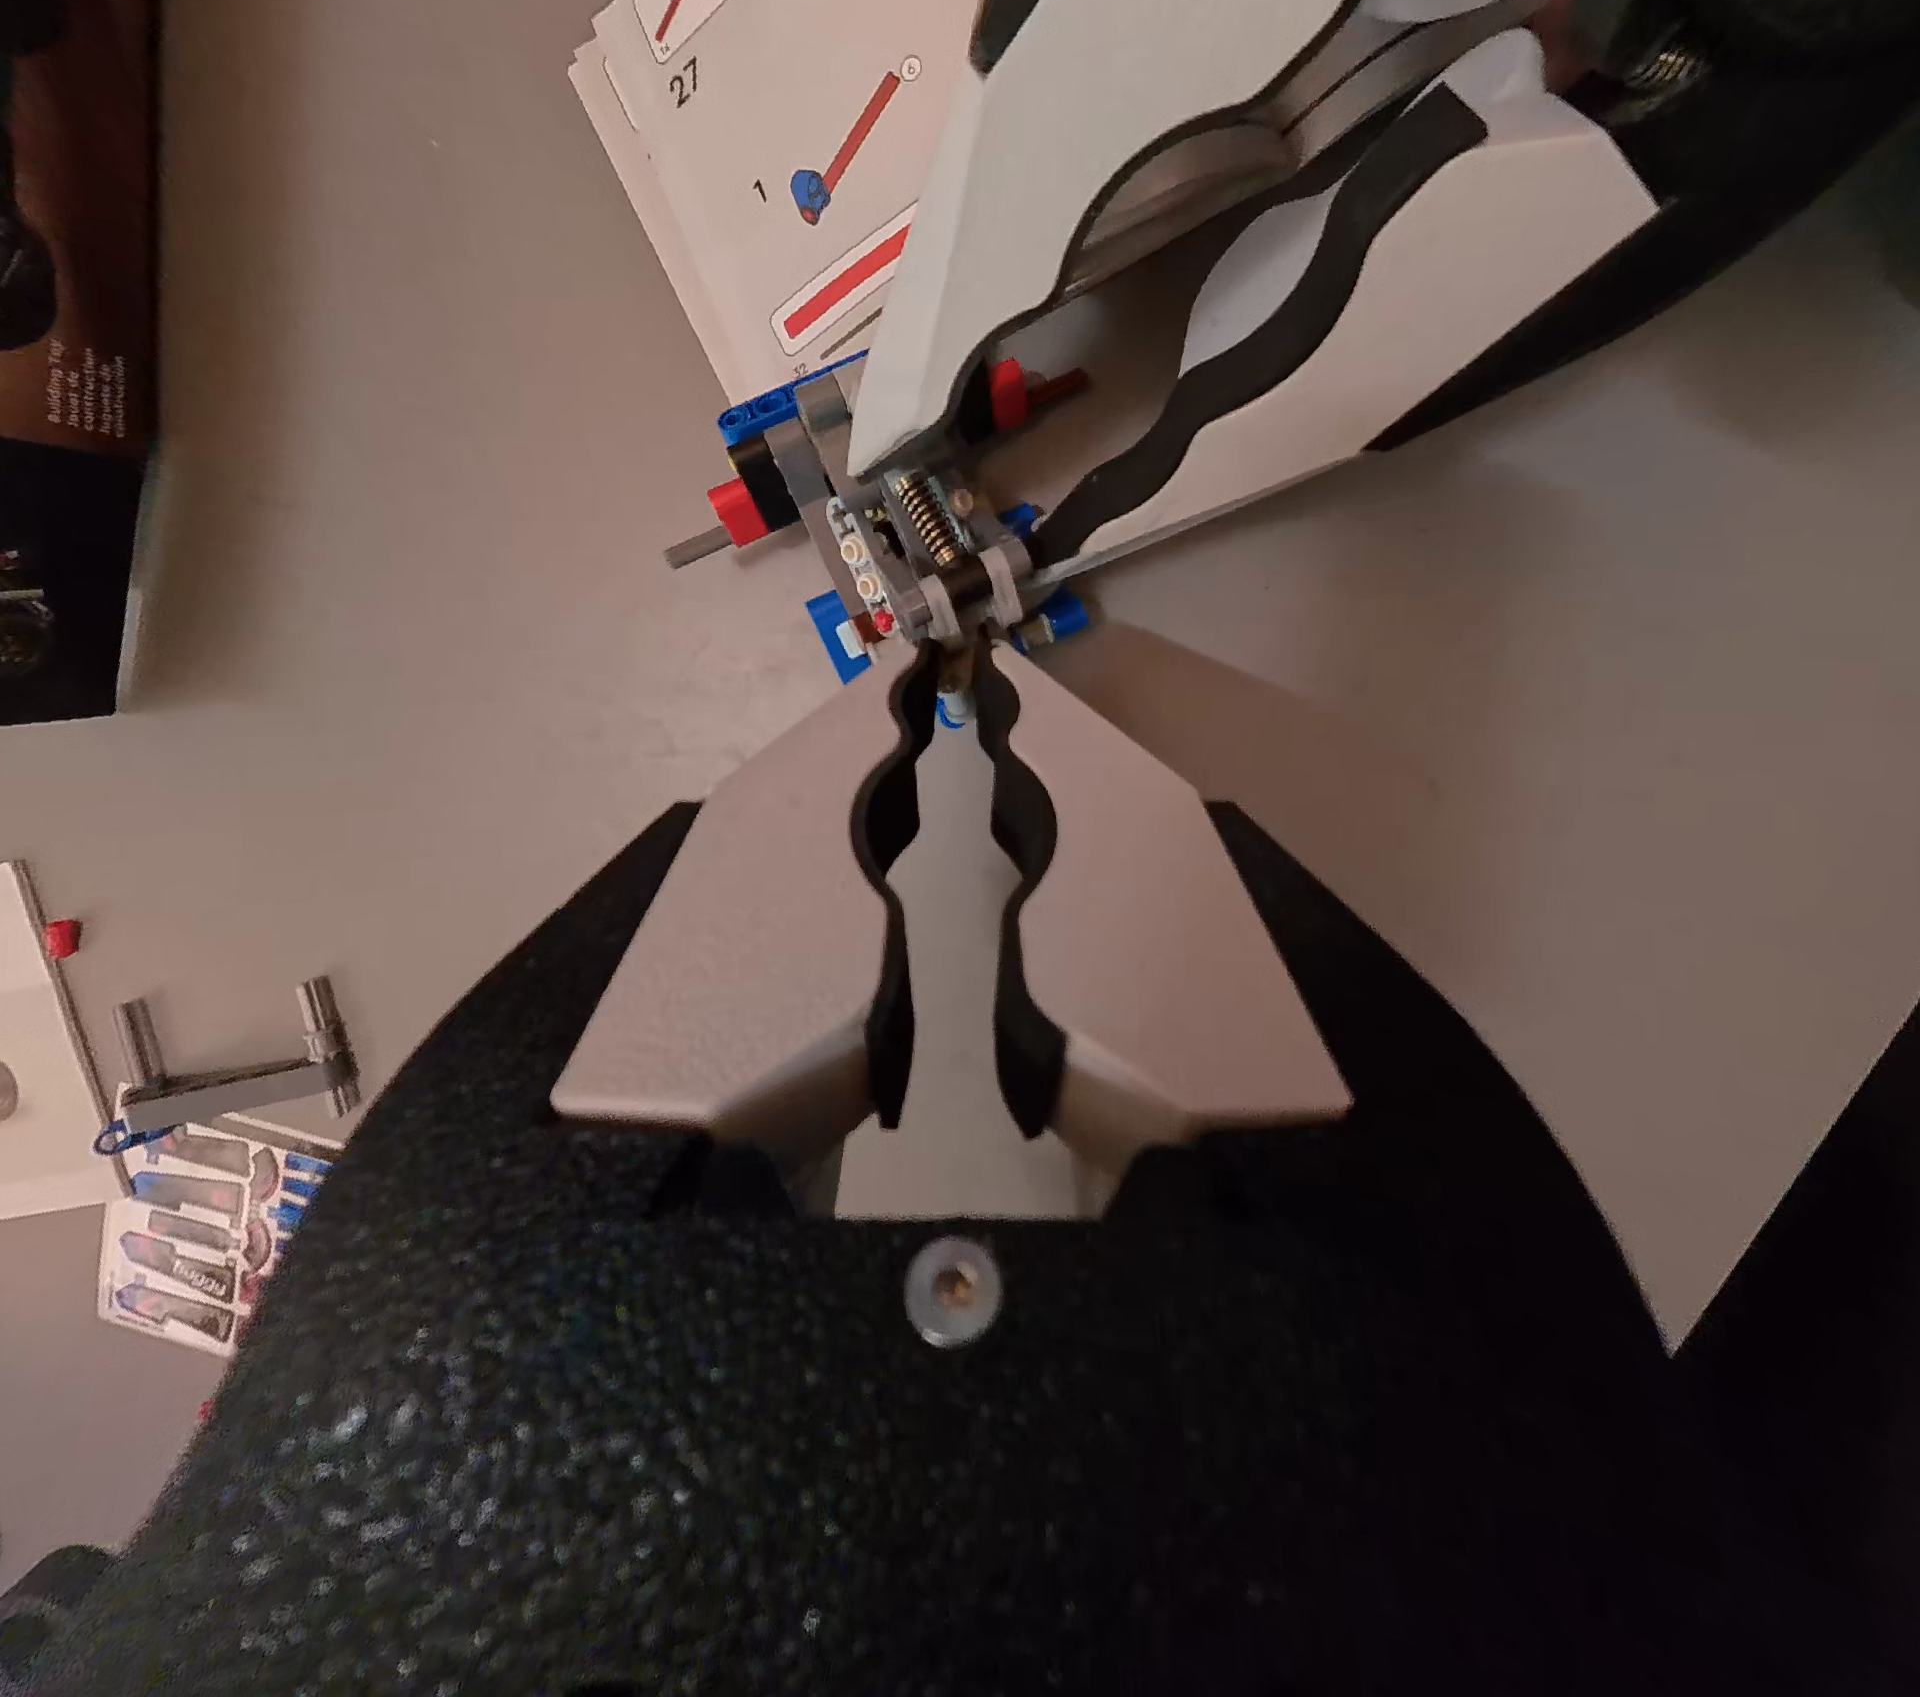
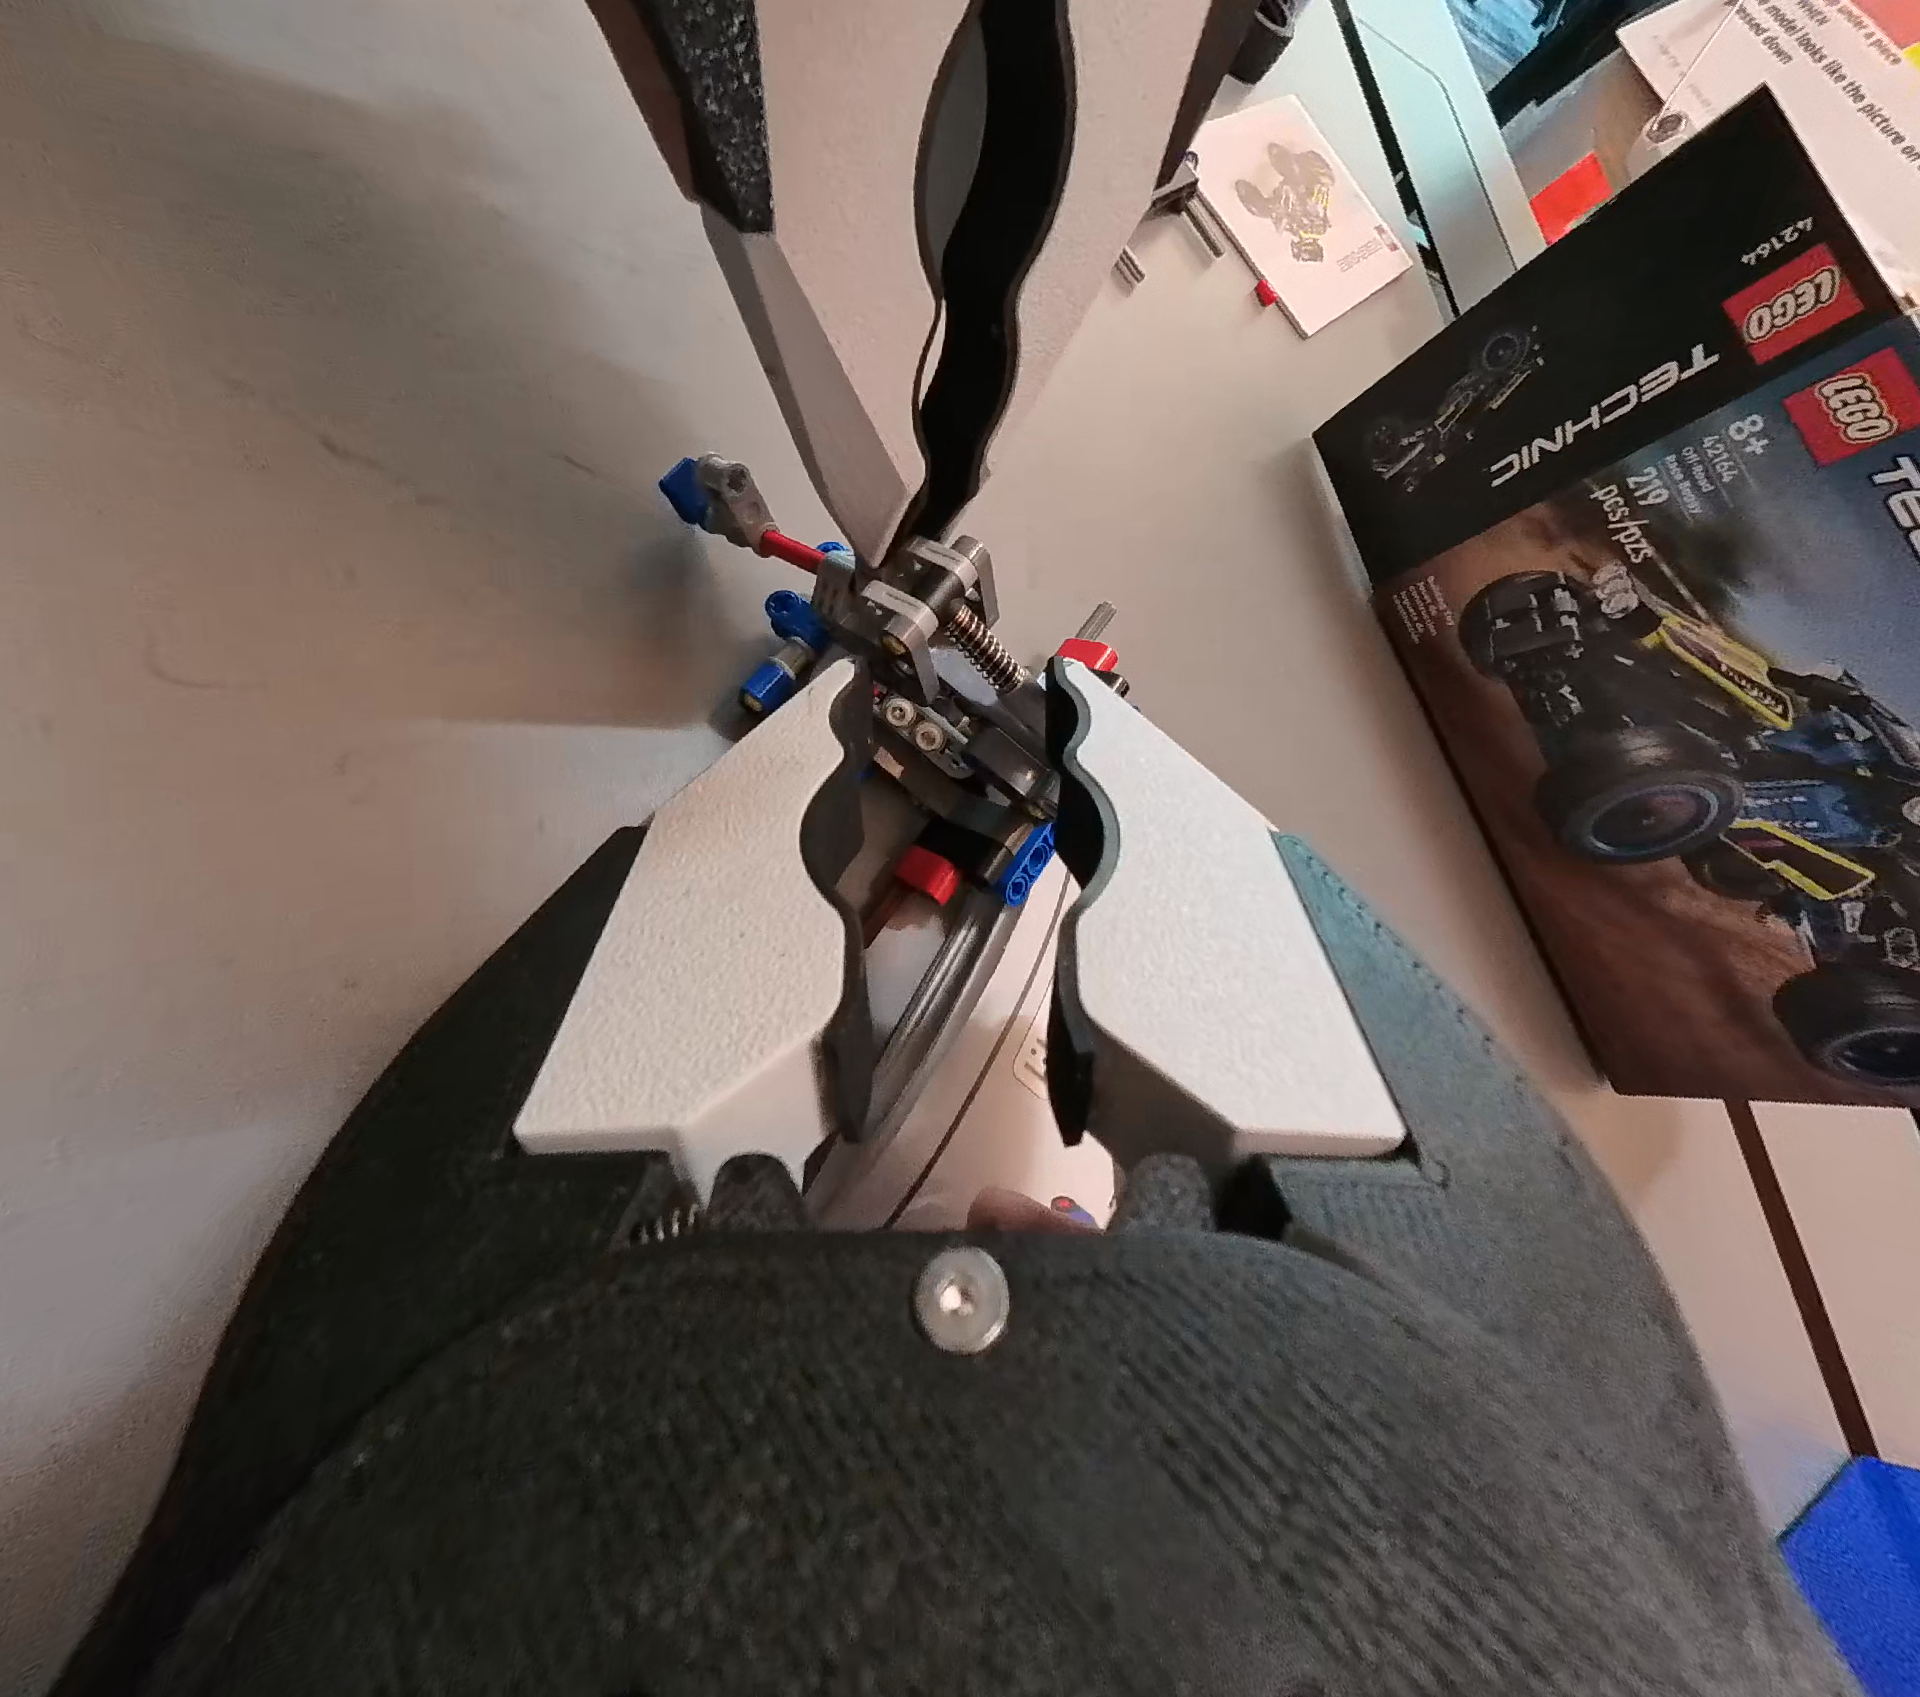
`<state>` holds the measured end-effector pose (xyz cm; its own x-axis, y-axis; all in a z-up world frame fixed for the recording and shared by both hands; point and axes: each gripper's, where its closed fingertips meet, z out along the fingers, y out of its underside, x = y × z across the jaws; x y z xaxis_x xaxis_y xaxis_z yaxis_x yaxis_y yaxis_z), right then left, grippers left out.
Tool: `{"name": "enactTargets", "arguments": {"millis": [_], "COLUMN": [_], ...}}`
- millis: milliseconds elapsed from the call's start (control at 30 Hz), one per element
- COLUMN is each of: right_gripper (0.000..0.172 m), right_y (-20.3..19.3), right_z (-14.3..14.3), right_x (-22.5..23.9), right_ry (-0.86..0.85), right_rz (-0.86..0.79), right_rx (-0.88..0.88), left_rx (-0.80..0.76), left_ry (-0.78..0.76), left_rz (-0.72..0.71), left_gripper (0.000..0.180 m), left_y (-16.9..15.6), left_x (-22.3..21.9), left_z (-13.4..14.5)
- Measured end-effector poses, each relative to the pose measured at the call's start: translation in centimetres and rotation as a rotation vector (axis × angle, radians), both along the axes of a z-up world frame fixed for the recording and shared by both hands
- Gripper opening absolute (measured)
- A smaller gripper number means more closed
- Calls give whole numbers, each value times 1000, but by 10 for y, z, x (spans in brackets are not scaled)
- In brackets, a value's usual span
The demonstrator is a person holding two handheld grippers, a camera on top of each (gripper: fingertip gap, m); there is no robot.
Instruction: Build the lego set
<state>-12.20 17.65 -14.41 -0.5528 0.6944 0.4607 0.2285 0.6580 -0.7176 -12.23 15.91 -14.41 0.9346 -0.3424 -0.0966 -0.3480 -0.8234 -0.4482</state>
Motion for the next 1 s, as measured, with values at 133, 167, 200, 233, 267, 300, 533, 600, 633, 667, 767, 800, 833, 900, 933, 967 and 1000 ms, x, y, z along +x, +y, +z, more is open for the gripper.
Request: {"name": "enactTargets", "arguments": {"millis": [133,167,200,233,267,300,533,600,633,667,767,800,833,900,933,967,1000], "right_gripper": [30,30,30,30,30,30,30,30,30,30,30,30,30,30,30,30,30], "right_y": [0,0,0,0,0,0,0,0,-1,-1,-1,-1,-1,-1,-1,-1,-1], "right_z": [0,0,0,0,0,0,0,0,0,0,0,0,0,0,0,0,0], "right_x": [0,0,0,0,0,0,0,0,0,0,0,0,0,0,0,0,0], "right_ry": [-1,0,-1,-1,0,1,7,6,7,8,9,10,11,12,13,14,16], "right_rz": [-2,-2,-3,-3,-2,-1,0,4,5,4,6,6,6,5,5,4,4], "right_rx": [8,11,11,12,13,14,20,20,18,20,19,21,21,19,18,18,17], "left_rx": [-16,-21,-27,-34,-42,-49,-54,-55,-54,-50,-48,-45,-42,-33,-27,-20,-12], "left_ry": [12,21,33,45,55,62,78,81,79,81,76,71,64,44,38,34,32], "left_rz": [-11,-16,-22,-29,-35,-40,-51,-51,-51,-52,-53,-51,-48,-37,-31,-25,-20], "left_gripper": [4,4,4,4,4,4,3,0,0,0,0,0,0,0,0,0,0], "left_y": [0,0,-1,-1,-1,-1,-1,-2,-2,-1,-2,-2,-2,-2,-3,-4,-4], "left_x": [0,0,0,0,0,0,0,-1,-1,-1,0,0,0,0,-1,-1,-1], "left_z": [0,0,0,0,0,0,2,3,3,2,3,2,2,3,3,3,3]}}
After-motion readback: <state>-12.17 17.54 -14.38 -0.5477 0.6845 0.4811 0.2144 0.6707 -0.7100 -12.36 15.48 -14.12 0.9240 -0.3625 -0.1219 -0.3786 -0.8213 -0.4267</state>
